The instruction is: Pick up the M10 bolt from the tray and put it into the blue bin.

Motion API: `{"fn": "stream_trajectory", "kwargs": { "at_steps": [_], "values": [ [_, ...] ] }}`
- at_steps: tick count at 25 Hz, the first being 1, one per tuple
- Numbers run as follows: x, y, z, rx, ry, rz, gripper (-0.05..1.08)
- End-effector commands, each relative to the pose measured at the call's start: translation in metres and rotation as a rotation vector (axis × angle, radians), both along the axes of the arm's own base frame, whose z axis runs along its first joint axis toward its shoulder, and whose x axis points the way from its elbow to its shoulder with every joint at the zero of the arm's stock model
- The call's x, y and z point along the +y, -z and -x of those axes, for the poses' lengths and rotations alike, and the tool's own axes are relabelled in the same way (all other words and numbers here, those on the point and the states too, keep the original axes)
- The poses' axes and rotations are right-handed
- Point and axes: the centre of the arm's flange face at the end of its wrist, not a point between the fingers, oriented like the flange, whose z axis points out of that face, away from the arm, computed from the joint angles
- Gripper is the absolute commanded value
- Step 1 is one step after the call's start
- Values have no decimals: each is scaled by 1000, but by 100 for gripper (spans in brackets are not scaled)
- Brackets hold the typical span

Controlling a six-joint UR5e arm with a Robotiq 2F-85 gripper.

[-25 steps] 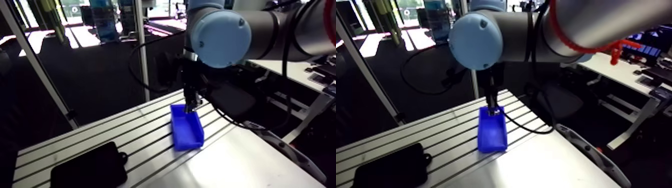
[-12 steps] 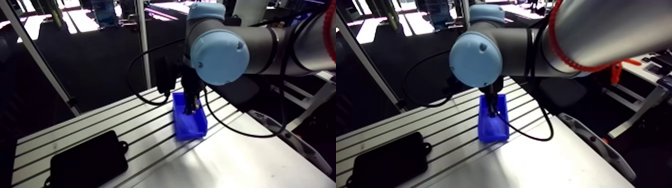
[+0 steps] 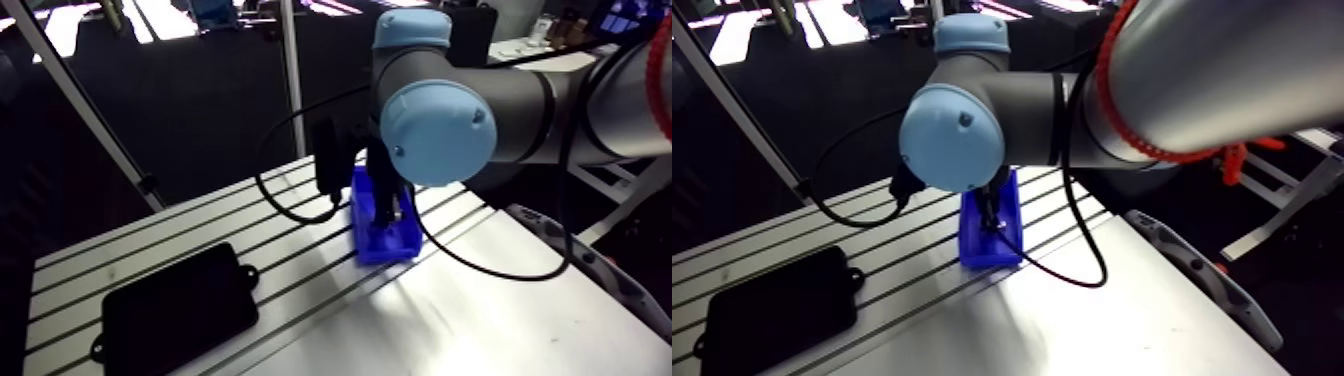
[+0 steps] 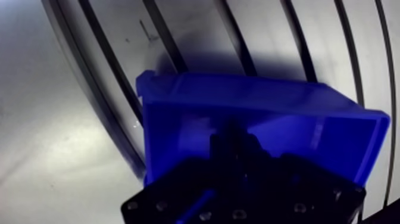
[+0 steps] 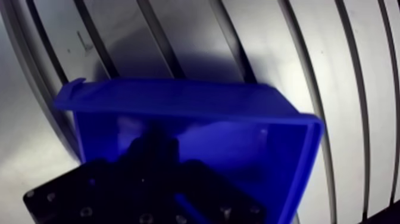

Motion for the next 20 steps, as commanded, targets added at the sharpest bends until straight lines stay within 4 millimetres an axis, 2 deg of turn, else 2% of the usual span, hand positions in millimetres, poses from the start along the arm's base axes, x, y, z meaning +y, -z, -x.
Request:
{"fn": "stream_trajectory", "kwargs": {
  "at_steps": [1, 3, 5, 6, 8, 9, 12, 20],
  "values": [
    [-3, 10, -4, -8, -2, -6, 98],
    [-2, 9, -3, -3, -2, -9, 95],
    [-1, 8, -3, 0, -1, -11, 85],
    [-1, 8, -3, 1, -1, -10, 69],
    [-1, 6, -3, 3, -1, -13, 12],
    [-1, 5, -3, 5, 2, -14, 1],
    [-2, 0, -3, 11, 2, -20, 1],
    [-12, -47, 4, 32, -18, -51, 1]
  ]
}}
